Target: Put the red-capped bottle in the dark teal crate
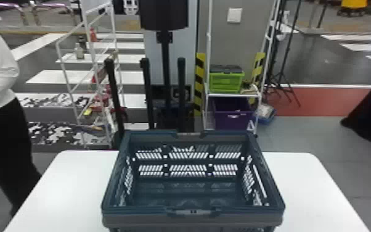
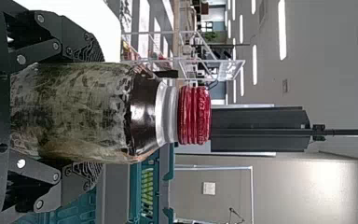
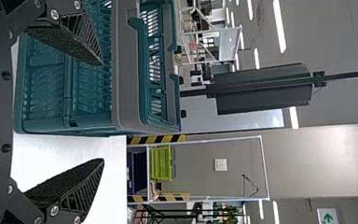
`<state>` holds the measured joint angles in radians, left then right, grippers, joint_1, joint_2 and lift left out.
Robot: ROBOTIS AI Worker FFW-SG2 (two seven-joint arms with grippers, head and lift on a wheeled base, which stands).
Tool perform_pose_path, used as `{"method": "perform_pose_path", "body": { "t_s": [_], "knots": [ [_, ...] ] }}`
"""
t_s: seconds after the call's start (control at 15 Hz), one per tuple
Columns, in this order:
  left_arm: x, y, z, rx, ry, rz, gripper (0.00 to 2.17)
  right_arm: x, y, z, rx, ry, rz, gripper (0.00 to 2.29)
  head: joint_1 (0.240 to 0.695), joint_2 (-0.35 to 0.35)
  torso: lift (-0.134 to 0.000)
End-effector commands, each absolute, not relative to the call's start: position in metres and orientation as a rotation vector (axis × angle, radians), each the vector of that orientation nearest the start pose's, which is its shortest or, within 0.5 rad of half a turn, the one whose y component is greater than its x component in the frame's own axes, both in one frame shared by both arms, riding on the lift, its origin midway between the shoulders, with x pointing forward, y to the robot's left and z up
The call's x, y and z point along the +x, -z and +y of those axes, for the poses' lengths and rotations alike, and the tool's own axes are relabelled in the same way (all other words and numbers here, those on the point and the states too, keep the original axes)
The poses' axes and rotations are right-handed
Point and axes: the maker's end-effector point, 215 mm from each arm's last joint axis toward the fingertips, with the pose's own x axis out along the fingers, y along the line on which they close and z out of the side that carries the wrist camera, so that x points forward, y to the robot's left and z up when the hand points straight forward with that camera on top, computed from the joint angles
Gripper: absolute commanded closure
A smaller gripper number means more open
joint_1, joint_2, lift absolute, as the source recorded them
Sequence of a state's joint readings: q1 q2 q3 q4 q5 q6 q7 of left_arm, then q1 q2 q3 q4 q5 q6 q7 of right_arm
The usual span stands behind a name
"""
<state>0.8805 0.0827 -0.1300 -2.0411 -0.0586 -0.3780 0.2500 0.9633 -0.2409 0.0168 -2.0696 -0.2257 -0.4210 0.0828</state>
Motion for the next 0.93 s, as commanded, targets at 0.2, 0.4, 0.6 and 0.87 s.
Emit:
{"method": "perform_pose_path", "body": {
  "t_s": [0.2,0.4,0.6,0.87],
  "knots": [
    [0.310,0.368,0.212,0.013,-0.081,0.026,1.86,0.288,0.367,-0.224,0.077,-0.188,0.055,0.15,0.499,0.000,0.000],
    [0.310,0.367,0.212,0.012,-0.081,0.023,1.86,0.289,0.367,-0.224,0.077,-0.188,0.054,0.15,0.499,0.000,0.000],
    [0.315,0.358,0.216,0.022,-0.083,0.012,1.86,0.289,0.366,-0.224,0.076,-0.188,0.052,0.15,0.499,0.000,0.000],
    [0.339,0.321,0.259,0.080,-0.120,0.011,1.86,0.290,0.366,-0.225,0.075,-0.187,0.052,0.15,0.499,0.000,0.000]
  ]
}}
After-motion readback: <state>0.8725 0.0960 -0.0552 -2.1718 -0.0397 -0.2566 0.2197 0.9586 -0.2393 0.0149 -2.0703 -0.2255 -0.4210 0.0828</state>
